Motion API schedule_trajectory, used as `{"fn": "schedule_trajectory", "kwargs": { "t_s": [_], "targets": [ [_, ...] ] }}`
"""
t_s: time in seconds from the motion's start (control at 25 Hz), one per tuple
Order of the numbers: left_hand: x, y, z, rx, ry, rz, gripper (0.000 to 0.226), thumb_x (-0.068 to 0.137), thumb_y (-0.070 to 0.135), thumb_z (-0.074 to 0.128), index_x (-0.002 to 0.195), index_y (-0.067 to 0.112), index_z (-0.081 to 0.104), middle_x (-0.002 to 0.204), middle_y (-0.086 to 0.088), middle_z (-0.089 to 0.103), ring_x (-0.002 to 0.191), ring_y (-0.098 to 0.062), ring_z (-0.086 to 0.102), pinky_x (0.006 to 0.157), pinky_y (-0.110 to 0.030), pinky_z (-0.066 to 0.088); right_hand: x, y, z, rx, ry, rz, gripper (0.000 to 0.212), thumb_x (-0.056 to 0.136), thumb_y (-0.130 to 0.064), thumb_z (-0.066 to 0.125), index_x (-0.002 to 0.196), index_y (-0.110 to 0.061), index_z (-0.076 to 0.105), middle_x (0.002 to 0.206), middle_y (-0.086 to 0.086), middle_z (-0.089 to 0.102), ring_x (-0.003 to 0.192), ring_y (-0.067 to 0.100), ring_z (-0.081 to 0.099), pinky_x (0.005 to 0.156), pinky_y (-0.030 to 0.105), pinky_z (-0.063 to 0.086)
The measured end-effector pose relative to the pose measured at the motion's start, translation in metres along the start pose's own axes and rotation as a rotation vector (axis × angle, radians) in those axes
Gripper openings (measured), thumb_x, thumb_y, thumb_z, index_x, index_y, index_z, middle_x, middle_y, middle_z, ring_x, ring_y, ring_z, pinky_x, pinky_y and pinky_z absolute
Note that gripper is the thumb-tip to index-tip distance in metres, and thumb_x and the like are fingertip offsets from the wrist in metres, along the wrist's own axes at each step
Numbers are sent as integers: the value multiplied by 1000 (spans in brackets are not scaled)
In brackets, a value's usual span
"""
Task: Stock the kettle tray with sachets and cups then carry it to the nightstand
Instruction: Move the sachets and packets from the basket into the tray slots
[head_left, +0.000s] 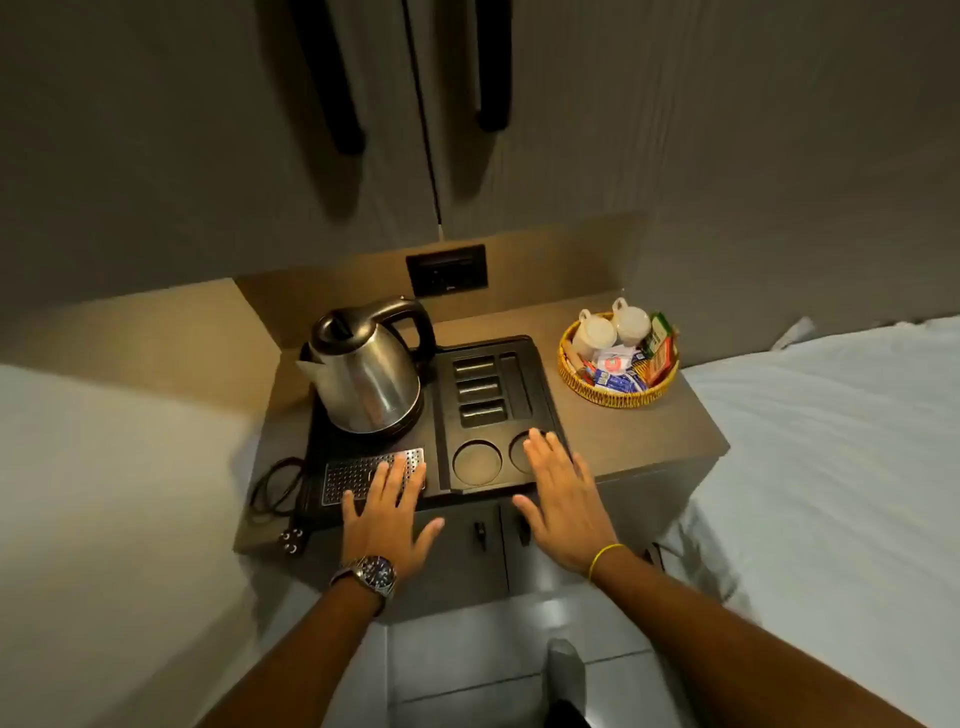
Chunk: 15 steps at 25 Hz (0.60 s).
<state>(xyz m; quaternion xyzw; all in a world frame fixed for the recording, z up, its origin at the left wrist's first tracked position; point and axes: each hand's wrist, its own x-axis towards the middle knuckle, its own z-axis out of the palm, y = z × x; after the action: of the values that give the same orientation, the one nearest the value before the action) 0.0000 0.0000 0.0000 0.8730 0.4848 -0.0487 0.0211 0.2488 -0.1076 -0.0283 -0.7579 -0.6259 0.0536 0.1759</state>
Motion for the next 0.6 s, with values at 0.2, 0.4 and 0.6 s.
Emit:
{"fn": "schedule_trajectory", "kwargs": {
  "t_s": [0.2,0.4,0.6],
  "targets": [
    [8,-5,25,25,-110,-66,82,85,75,15,151,31,34,160,-7,35,144,-31,38,104,-68,35,-2,18,27,-17,-79,-26,73,102,-53,35,164,-19,19,172,1,18,160,22,13,125,55,24],
    [14,-2,25,-9,-99,-89,79,85,73,15,152,35,30,162,-2,29,146,-25,32,106,-68,29,14,41,14,54,-33,-136,65,102,-57,35,158,-24,32,162,-3,37,151,18,34,120,51,33],
    [11,0,21,-28,-117,-118,77,86,72,16,153,38,28,165,3,23,149,-20,25,109,-65,25,120,91,-55,47,222,35,43,97,-37,50,137,-21,52,136,-1,56,128,19,51,105,45,44]
  ]
}}
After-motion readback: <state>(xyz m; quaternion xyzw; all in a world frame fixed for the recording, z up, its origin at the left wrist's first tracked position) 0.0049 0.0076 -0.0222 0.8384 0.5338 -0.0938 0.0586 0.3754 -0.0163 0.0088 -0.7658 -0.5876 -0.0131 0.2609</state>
